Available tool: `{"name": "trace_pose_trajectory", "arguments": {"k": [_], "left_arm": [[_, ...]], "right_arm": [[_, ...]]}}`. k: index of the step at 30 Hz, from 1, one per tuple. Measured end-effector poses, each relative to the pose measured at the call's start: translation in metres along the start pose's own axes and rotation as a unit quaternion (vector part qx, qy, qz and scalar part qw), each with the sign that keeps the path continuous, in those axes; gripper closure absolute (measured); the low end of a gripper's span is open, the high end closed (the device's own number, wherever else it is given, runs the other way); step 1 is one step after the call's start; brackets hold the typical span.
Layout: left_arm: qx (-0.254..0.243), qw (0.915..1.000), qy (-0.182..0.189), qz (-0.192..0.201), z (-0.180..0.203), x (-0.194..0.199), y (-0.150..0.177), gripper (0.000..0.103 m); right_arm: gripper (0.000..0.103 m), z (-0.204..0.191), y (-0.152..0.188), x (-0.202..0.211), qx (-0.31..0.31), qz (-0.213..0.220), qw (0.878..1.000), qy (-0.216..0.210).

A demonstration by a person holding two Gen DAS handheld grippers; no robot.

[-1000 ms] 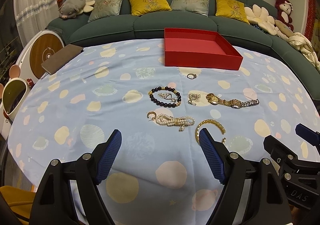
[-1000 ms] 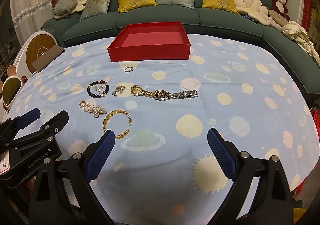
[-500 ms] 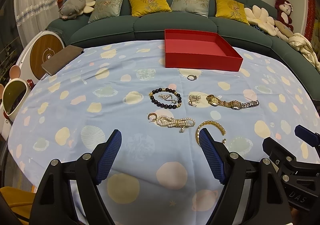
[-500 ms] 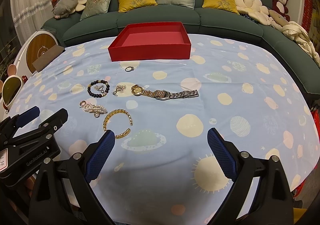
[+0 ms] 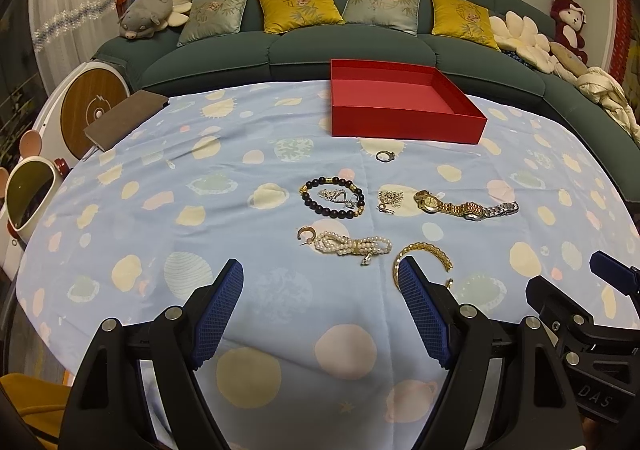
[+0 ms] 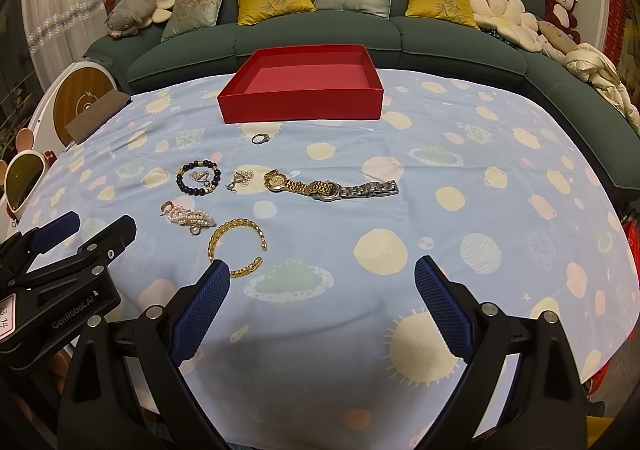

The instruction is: Organize jewelry

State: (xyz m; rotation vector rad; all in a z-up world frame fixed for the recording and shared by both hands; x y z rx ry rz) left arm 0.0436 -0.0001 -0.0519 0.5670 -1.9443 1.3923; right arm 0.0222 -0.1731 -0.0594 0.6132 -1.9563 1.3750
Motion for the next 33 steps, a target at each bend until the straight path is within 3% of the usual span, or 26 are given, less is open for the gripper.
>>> {"name": "trace_pose_trajectory", "arguments": {"k": [23,33], "left_arm": [[0.0,1.0,-0.002,-0.001,-0.001,-0.001,0.0,0.026],[0.023,0.9994,-0.001,-0.026,-0.03,-0.017,0.018,0.026]], "right_arm": [[0.012,0.001,0.002,-0.001,0.0,-0.004,1.0,0.001],[0.012,0.006,0.008,-0.011,-0.01,-0.027,1.0,-0.009]]}}
Point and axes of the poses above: each gripper's, at about its wrist camera, not at the fingertips, and x roughly against the way its jaws point, z to its right, y to its underside, the point moved 7 cm from there along -x, roughly the way its jaws point, and after that the axes turned 15 degrees about -x, right-handed, at the moved point
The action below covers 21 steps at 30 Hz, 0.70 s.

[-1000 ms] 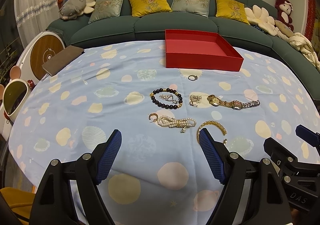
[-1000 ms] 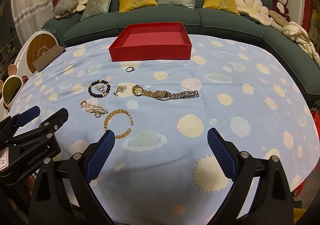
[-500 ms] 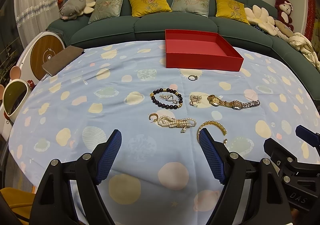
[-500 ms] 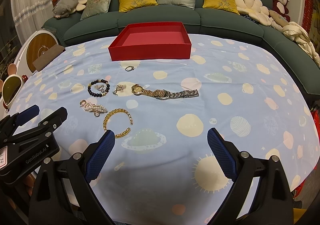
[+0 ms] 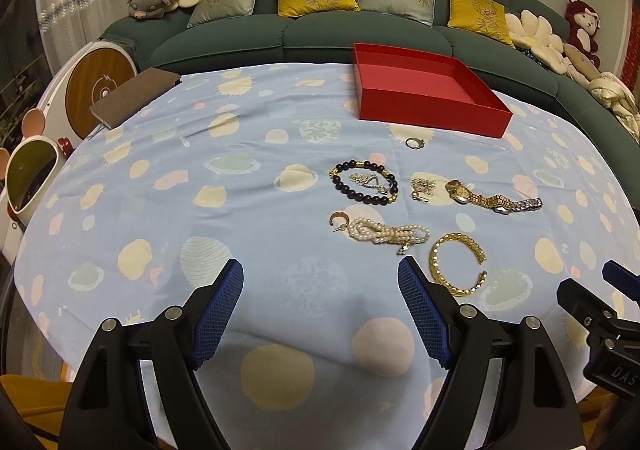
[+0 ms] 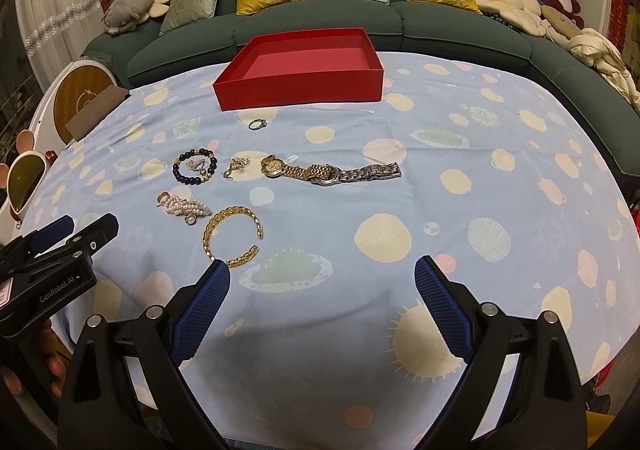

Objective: Organize jewelry
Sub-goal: 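Grasp the gold cuff bracelet with the right tool while the left tool grasps the pearl necklace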

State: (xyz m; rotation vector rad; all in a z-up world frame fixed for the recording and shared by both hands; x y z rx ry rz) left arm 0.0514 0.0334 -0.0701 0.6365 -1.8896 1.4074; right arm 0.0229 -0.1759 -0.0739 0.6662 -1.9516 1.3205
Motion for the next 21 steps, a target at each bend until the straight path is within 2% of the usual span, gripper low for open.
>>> {"name": "trace_pose_trajectory", "arguments": {"k": [7,12,16,18,21], "left_arm": [[0.016,0.9998,-0.009,-0.007,-0.023,-0.009,0.008,0.026],[0.023,0.9997,-0.001,-0.013,-0.029,-0.014,0.01,0.026],[0.033,0.9993,0.002,-0.021,-0.034,-0.018,0.01,0.026],[0.037,0.9991,0.002,-0.023,-0.036,-0.019,0.011,0.026],[0.041,0.9989,0.004,-0.023,-0.039,-0.021,0.012,0.026]], "right_arm": [[0.012,-0.018,0.01,-0.017,0.028,-0.014,0.999,-0.023],[0.012,-0.04,0.02,-0.04,0.056,-0.031,0.997,-0.032],[0.016,-0.054,0.024,-0.057,0.072,-0.039,0.996,-0.038],[0.021,-0.06,0.025,-0.066,0.079,-0.047,0.995,-0.037],[0.021,-0.065,0.026,-0.075,0.083,-0.051,0.995,-0.039]]}}
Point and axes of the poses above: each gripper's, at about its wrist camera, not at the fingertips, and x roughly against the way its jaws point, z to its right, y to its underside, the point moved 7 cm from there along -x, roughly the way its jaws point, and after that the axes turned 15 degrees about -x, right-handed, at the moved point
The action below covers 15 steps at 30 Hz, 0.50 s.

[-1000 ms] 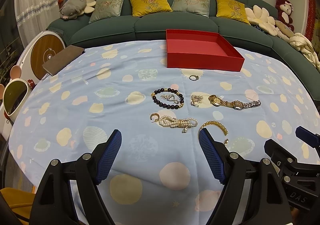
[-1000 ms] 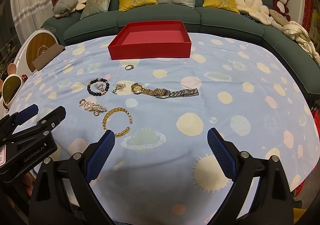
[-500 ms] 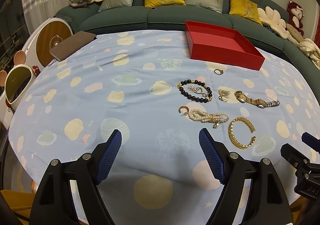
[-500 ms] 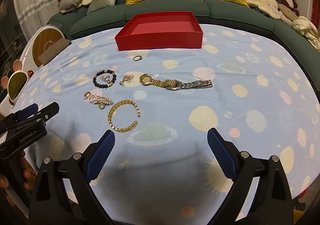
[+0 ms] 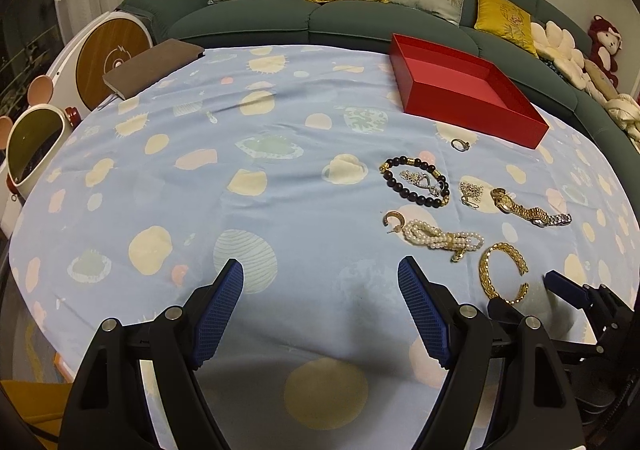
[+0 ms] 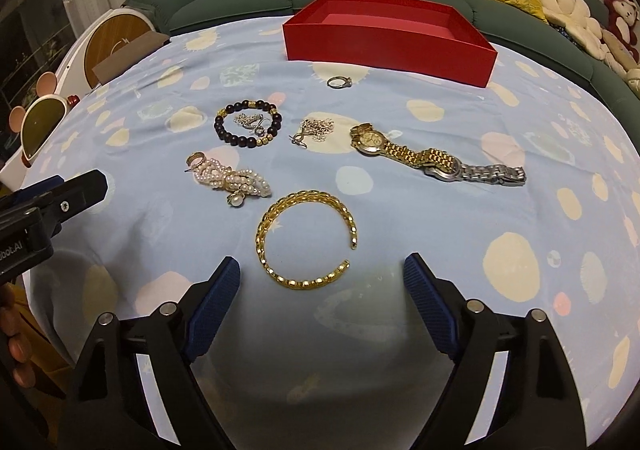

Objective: Organize jewelry
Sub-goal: 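Grasp the gold cuff bracelet with the right tool while the left tool grasps the pearl necklace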

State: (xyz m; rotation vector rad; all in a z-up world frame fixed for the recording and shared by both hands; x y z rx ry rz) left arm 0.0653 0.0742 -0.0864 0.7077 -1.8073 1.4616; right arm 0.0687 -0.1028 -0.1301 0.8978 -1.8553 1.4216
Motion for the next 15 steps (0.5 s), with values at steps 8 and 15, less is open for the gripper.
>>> {"name": "trace_pose_trajectory", "arguments": {"k": [8,15], "left_arm": [[0.008,0.9996,0.024,-0.012,0.004,-0.007,0.0,0.026],[0.009,0.9974,0.07,-0.016,0.033,-0.016,-0.009,0.026]], "right_arm": [[0.044,-0.006,-0.007,-0.012,0.021,0.008,1.0,0.002],[0.05,0.01,-0.014,-0.005,-0.004,0.009,1.0,-0.013]]}}
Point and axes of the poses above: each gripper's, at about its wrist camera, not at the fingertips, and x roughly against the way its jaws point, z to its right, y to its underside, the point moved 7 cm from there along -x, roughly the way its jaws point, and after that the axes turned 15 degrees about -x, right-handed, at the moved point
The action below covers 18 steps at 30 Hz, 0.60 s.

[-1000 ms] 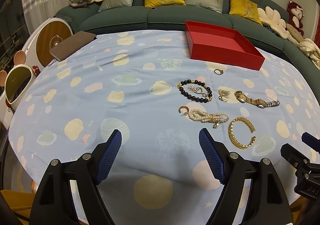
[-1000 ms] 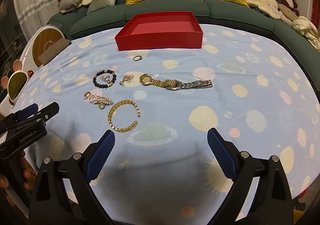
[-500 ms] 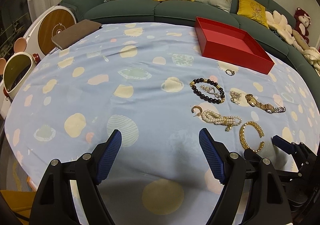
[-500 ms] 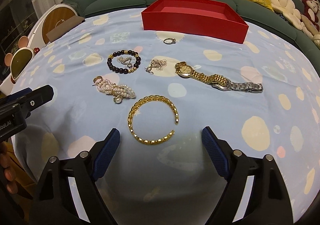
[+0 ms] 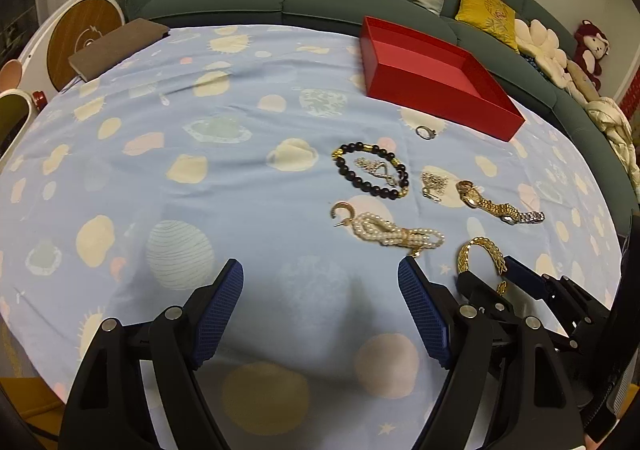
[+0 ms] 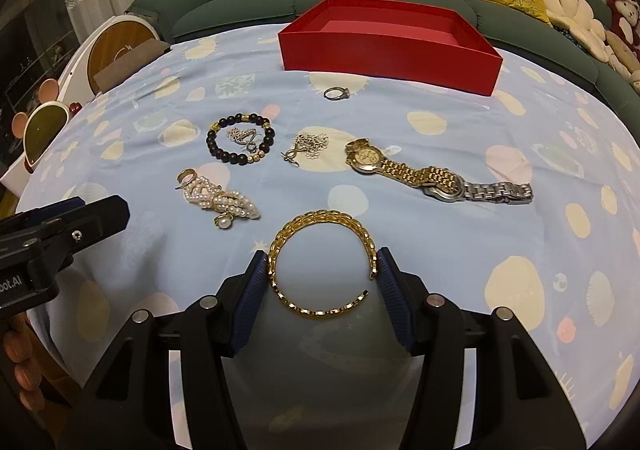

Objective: Organize jewelry
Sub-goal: 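Grasp the gold cuff bracelet with the right tool while the left tool grasps the pearl necklace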

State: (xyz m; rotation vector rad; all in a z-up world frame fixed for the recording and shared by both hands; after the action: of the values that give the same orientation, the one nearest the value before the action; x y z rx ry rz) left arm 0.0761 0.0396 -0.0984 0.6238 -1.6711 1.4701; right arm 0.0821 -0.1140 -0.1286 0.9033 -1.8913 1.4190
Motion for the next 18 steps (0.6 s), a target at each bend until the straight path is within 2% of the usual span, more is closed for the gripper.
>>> {"name": "trace_pose_trajectory", "arguments": {"k": [5,11,15,18], "left_arm": [[0.004,0.9999,0.009,0.003,0.021,-0.015,-0.013,0.026],[0.036,0.999,0.026,-0.003,0.036,-0.034,-0.027,0.026],[0.039,0.999,0.014,-0.016,0.042,-0.047,-0.029,0.026],[0.044,0.9986,0.012,-0.027,0.041,-0.053,-0.023,0.034]], "right_arm": [[0.049,0.021,-0.005,0.011,-0.022,0.008,1.0,0.009],[0.049,0.036,-0.007,0.021,-0.032,0.016,0.999,0.01],[0.049,0.037,-0.007,0.022,-0.031,0.016,0.999,0.008],[0.049,0.038,-0.007,0.022,-0.031,0.016,0.999,0.008]]}}
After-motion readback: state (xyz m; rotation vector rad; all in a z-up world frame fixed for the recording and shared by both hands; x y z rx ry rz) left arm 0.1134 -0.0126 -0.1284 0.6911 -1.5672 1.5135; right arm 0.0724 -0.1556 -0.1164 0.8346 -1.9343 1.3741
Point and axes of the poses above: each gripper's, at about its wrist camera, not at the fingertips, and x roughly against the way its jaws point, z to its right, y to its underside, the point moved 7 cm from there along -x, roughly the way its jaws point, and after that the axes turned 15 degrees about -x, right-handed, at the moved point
